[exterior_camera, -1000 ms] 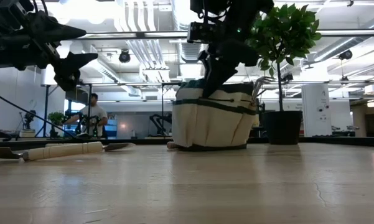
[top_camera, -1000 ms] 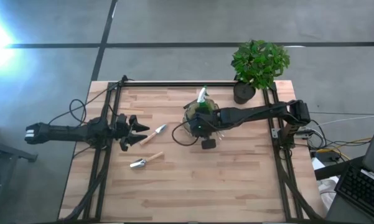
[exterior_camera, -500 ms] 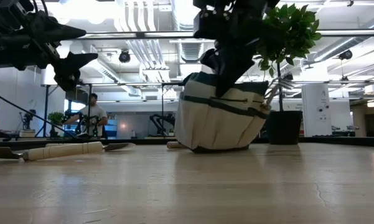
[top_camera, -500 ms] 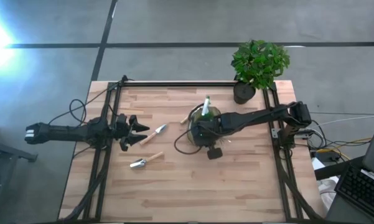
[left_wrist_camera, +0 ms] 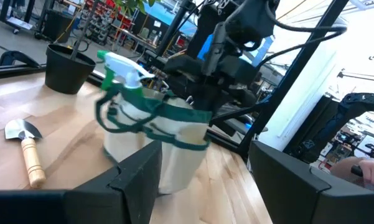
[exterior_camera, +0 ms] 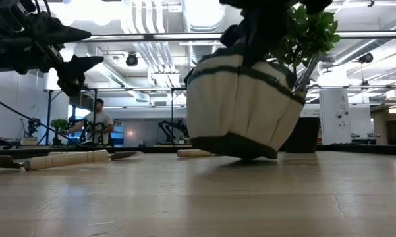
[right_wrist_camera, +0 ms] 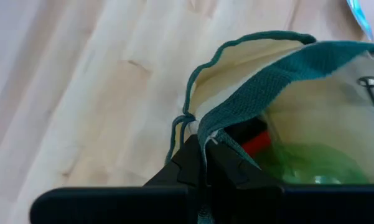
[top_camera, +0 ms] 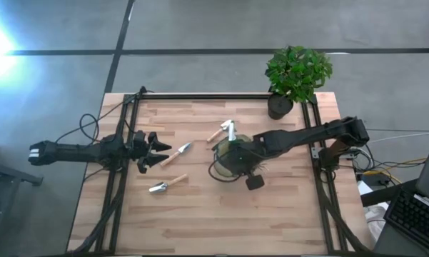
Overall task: Pick & Place Garden tools in Gardening bag
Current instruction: Adjust the green gardening bag
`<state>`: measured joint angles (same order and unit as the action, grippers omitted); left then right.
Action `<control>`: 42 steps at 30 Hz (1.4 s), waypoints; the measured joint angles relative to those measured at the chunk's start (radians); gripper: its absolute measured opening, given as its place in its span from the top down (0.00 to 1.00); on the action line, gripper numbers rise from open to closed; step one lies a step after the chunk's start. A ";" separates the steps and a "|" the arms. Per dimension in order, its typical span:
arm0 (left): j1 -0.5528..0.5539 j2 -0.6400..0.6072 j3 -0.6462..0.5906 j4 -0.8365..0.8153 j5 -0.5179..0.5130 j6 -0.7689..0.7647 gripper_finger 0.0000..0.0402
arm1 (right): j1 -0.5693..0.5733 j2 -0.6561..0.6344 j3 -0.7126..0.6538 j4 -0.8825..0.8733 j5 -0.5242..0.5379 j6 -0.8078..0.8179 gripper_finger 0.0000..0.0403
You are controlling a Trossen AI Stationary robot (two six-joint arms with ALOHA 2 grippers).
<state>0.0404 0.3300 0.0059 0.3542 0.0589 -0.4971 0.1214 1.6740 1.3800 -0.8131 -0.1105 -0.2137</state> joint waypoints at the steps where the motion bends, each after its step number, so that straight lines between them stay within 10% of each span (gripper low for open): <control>1: 0.000 0.000 0.000 0.000 0.000 0.000 0.39 | 0.003 -0.004 0.000 0.000 -0.003 0.002 0.98; 33: 0.000 0.000 0.000 0.000 0.000 0.000 0.39 | 0.062 -0.004 -0.114 0.002 0.006 0.080 0.98; 42: 0.000 0.000 0.000 0.000 0.000 0.000 0.39 | 0.062 -0.003 -0.099 -0.003 0.008 0.088 0.83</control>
<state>0.0406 0.3298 0.0059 0.3539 0.0589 -0.4972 0.1837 1.6711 1.2813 -0.8158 -0.1020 -0.1253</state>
